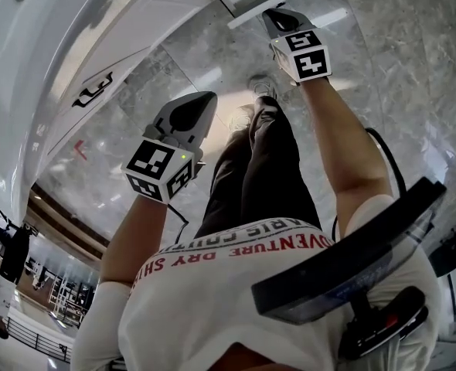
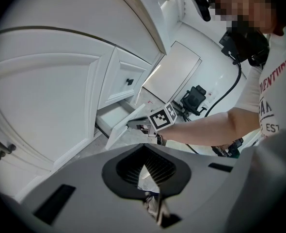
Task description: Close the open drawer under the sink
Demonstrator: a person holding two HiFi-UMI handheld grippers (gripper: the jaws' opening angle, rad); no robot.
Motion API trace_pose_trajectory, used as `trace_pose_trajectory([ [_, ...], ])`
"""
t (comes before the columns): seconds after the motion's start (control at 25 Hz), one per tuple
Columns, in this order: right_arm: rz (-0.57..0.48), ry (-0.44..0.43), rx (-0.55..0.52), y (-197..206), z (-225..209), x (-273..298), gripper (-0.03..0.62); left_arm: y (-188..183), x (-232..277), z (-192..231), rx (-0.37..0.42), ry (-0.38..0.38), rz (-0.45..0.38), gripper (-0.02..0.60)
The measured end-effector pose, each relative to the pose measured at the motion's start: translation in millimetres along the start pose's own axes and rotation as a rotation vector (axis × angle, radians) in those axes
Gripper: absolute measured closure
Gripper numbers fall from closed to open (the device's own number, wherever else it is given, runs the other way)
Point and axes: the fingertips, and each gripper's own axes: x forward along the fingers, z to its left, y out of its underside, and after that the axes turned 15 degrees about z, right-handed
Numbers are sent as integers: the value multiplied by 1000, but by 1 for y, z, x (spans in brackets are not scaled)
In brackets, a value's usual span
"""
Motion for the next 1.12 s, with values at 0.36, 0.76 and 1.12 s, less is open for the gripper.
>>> trace_pose_trajectory([
  [0.36, -27, 7, 35, -62, -9, 27, 592, -4, -5, 12, -11, -8, -13, 580],
  [0.76, -31, 20, 49, -95, -10, 45, 592, 12, -11, 24, -39, -13, -14, 580],
  [1.12, -17, -8, 44, -79, 0, 38, 592, 11, -19, 28, -38, -16, -39, 580],
])
